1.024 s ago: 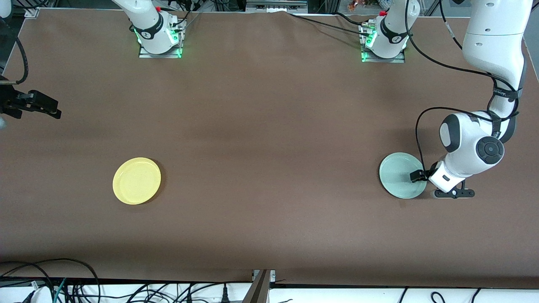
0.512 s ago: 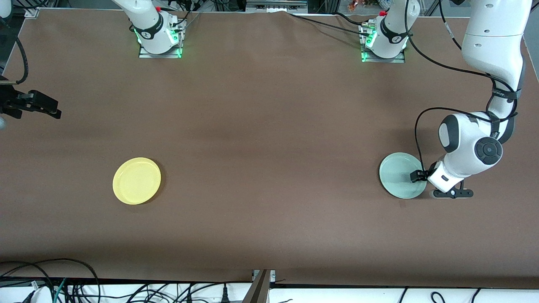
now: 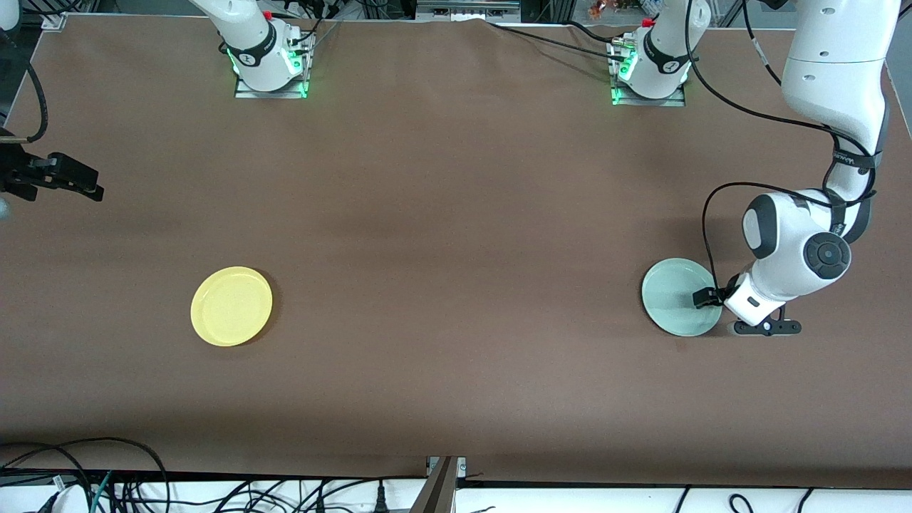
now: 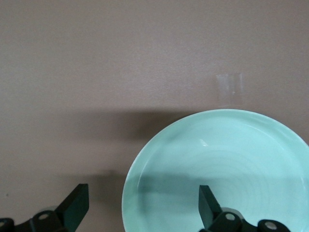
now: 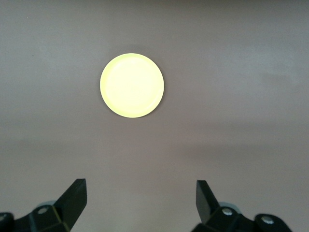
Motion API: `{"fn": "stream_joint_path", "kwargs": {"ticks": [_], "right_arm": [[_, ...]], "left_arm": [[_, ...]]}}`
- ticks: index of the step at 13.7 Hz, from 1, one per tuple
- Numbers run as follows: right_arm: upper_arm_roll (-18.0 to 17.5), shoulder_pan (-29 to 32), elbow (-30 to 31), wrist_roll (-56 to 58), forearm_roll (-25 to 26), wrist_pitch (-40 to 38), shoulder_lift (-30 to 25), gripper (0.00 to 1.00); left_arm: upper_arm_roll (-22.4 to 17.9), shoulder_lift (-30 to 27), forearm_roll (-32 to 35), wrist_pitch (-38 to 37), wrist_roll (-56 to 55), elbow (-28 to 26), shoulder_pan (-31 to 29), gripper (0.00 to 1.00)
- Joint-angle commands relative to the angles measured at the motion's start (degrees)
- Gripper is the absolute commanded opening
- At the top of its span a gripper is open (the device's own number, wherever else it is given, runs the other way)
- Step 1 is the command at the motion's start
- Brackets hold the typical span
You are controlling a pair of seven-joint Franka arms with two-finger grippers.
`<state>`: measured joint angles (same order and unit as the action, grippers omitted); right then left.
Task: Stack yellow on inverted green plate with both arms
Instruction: 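Lower the left gripper and close it on the green plate rim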
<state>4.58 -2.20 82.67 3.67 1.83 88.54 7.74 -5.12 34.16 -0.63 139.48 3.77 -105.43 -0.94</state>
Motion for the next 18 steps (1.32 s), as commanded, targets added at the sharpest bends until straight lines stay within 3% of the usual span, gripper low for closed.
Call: {"fn": "stream_joint_path", "kwargs": {"ticks": [1,4,6,8,11,18], "right_arm": [[-0.2,0.3,-1.3,0.4,0.5,-0.9,0.4,1.0],[-0.1,0.4,-1.1,0.2,0.7,-0.7,1.1,1.0],[-0.1,0.4,-1.0,0.2,0.9,-0.6,1.8,1.0],[0.0,0.4,-1.0,0.1,0.9,-0.6,3.2,1.0],[0.0,0.5,-1.0,-0.2,0.9,-0.5,3.9,1.0],[0.0,1.9,-1.0,0.1,1.6,-0.1,6.0,1.0]], "left_arm": [[0.2,-0.5,0.4,0.2,1.9,-0.9,-1.4,1.0],[0.3,-0.4,0.4,-0.1,2.3,-1.8,-2.6,0.87],[0.3,-0.1,0.4,-0.1,2.3,-1.9,-2.6,0.68],[0.3,-0.1,0.4,-0.1,2.2,-1.9,-2.4,0.66],[1.2,-0.2,0.4,-0.3,2.1,-1.9,-2.4,0.53],[1.3,-0.4,0.3,-0.7,5.0,-1.9,-2.9,0.36]]}}
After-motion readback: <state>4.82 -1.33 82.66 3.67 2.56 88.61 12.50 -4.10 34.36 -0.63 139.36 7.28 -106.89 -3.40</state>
